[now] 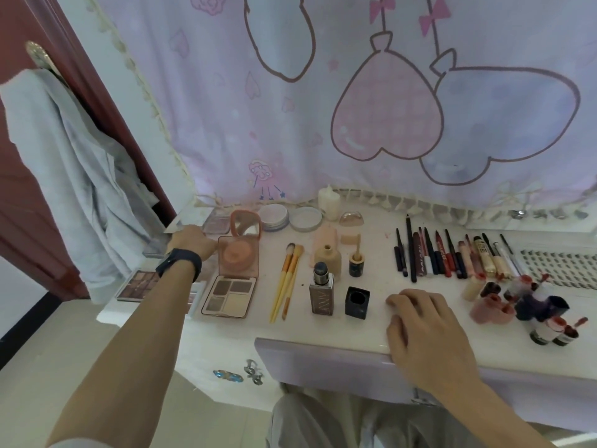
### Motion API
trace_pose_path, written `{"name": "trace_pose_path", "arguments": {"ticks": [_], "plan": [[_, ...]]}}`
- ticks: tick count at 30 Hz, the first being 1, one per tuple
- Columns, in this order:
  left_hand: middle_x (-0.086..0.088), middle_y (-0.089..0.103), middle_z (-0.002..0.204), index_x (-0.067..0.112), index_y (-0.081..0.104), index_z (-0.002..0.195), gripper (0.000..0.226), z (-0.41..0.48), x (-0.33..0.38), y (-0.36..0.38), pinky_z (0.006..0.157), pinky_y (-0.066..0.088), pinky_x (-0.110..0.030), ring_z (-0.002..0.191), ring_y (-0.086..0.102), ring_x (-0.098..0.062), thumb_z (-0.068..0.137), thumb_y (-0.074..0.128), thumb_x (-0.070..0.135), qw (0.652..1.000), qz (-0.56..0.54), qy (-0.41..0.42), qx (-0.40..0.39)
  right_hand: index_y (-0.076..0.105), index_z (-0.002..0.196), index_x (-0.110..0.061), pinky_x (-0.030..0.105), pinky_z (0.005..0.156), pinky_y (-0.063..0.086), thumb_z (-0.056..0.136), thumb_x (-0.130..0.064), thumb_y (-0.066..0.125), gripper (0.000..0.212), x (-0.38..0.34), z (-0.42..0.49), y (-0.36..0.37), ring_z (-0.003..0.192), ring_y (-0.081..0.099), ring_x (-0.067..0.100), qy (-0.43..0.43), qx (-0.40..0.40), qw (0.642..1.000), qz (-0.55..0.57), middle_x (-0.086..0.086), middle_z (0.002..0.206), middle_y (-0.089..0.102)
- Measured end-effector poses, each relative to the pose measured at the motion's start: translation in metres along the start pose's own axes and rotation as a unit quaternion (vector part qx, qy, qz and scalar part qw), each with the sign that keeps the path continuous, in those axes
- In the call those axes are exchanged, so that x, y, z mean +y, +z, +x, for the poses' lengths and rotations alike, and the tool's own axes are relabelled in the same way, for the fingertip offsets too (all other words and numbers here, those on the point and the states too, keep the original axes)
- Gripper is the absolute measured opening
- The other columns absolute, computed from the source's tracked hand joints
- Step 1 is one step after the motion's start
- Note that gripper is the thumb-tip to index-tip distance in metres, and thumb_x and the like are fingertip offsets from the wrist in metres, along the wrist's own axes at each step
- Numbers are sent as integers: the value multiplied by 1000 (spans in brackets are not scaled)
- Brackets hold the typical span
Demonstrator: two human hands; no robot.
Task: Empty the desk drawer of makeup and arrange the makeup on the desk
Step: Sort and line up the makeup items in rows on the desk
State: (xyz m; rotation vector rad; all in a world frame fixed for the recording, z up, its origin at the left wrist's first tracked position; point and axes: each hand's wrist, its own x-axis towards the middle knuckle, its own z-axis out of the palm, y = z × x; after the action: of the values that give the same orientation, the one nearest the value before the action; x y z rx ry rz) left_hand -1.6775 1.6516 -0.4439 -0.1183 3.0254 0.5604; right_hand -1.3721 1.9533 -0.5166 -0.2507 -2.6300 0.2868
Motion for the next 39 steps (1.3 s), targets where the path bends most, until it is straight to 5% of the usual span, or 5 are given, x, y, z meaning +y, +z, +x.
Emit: {"name": "trace_pose_path", "arguments": {"ticks": [14,18,21,27,39], "plan": [[-10,57,61,10,53,63,44,27,-1,-23,55,40,-28,58,56,-26,87,63,46,998,-48,25,44,71,110,-11,36,78,53,88,-28,43,39,-2,-1,-1,98,56,25,6,13,1000,6,5,110,65],[-12,62,88,16,61,87,17,41,9,-30,71,44,-31,84,62,-33,91,58,32,996,-18,68,50,71,110,-11,35,77,55,86,-25,50,35,-4,0,-3,97,58,25,10,3,1000,-2,6,110,66],[-15,67,114,15,67,111,27,53,19,-27,84,48,-36,104,62,-37,92,61,33,997,-9,71,31,71,110,-11,36,77,56,85,-24,53,34,-5,0,-4,97,59,25,15,-4,1000,-6,6,110,66],[-14,65,124,12,67,118,38,75,38,-18,95,49,-40,112,59,-37,85,74,31,994,42,81,-54,71,111,-12,36,78,56,88,-30,45,39,-5,0,-4,99,58,25,17,-7,1000,-7,4,111,65],[-9,61,75,10,61,72,19,96,44,-7,57,42,-29,66,56,-23,83,72,20,987,128,63,-69,70,111,-13,36,77,54,88,-27,48,35,-7,4,-4,99,56,24,18,-4,1000,-1,4,111,64]]}}
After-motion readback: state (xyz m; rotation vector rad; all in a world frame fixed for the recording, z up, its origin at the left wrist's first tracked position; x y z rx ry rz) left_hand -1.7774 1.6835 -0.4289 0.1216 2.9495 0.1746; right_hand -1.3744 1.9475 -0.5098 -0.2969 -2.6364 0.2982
